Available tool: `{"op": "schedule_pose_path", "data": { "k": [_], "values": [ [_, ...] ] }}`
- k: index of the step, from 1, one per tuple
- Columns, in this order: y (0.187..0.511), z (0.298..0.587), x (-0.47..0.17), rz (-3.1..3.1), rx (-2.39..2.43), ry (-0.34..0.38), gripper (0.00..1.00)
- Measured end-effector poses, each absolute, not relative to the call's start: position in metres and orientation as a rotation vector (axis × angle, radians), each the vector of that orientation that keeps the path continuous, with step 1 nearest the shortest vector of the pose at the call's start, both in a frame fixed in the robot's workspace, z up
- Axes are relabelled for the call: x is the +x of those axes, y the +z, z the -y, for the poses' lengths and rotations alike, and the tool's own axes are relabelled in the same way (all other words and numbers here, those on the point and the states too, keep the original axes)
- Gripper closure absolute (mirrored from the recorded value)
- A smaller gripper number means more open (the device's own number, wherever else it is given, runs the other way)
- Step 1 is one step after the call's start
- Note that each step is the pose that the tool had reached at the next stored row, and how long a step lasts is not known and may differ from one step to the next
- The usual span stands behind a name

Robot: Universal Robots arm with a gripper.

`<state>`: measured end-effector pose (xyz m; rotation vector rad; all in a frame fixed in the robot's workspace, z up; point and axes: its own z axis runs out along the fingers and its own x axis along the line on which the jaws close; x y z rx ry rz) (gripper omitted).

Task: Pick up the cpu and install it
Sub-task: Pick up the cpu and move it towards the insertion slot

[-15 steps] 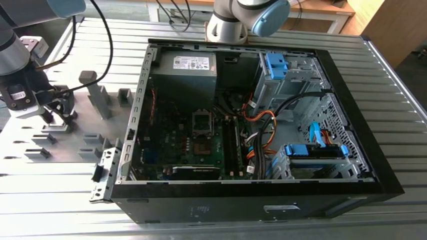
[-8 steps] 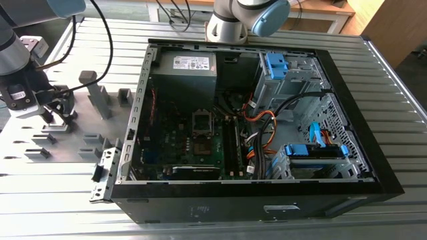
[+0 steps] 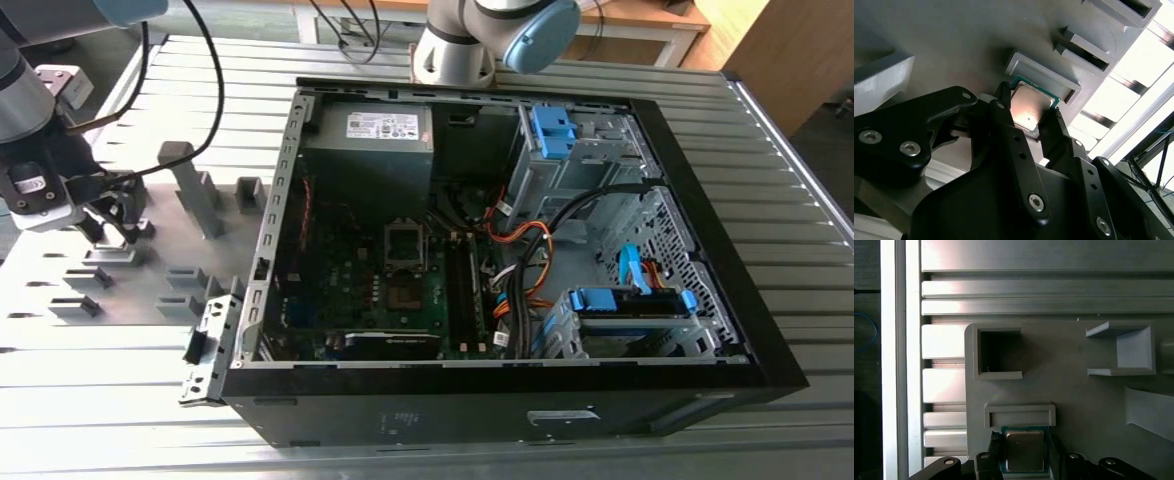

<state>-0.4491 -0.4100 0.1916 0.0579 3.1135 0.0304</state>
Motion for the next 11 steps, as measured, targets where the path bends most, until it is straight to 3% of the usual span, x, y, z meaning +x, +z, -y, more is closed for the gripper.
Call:
{"op": "schedule_pose_path", "data": {
  "k": [11],
  "values": [
    [0.1917, 0.4099, -0.4491, -3.114, 0.028, 0.033, 0.53]
  ]
}}
